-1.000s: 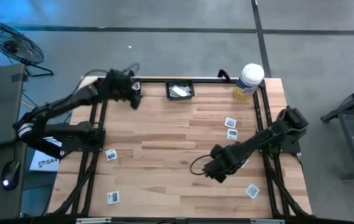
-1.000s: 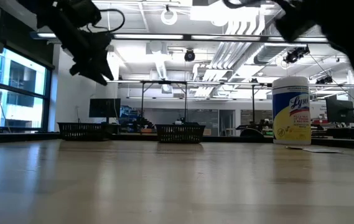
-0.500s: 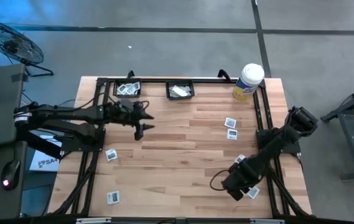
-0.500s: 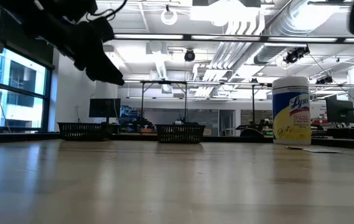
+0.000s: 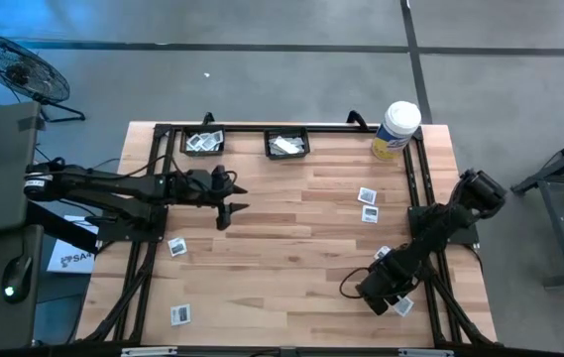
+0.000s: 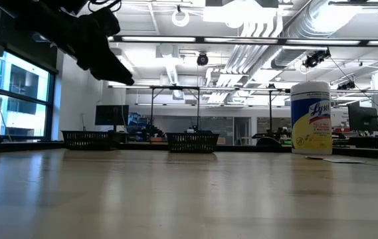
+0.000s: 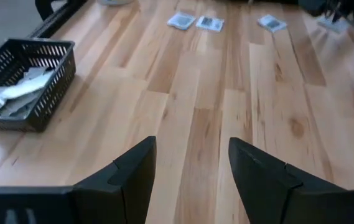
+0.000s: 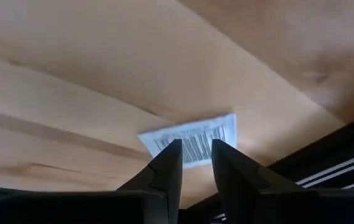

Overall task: Pick & Place First Aid Supplies
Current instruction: Put the gray towelette pack into the left black bin

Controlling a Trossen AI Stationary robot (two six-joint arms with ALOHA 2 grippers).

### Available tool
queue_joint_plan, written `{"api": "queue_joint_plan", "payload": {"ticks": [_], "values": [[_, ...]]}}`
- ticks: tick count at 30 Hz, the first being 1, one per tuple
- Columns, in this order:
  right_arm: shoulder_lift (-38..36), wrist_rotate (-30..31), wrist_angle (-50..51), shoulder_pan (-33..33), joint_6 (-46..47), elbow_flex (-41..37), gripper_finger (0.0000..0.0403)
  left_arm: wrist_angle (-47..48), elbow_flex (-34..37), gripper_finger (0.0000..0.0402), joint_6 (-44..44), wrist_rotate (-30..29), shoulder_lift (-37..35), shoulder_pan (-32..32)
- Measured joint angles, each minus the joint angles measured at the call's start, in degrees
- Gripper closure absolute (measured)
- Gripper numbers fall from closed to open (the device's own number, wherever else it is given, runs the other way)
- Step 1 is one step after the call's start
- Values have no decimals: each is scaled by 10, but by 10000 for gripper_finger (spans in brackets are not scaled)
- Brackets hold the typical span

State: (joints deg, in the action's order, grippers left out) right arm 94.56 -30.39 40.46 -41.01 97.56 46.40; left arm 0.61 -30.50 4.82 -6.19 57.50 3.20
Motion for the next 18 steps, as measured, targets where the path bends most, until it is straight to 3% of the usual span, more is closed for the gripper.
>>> {"api": "queue_joint_plan", "payload": {"ticks": [9, 18], "values": [[0, -37, -67, 10, 0, -36, 322, -47, 0, 204, 52, -8, 40, -22], [0, -6, -86, 41, -9, -40, 322, -105, 0, 204, 76, -36, 131, -90]]}}
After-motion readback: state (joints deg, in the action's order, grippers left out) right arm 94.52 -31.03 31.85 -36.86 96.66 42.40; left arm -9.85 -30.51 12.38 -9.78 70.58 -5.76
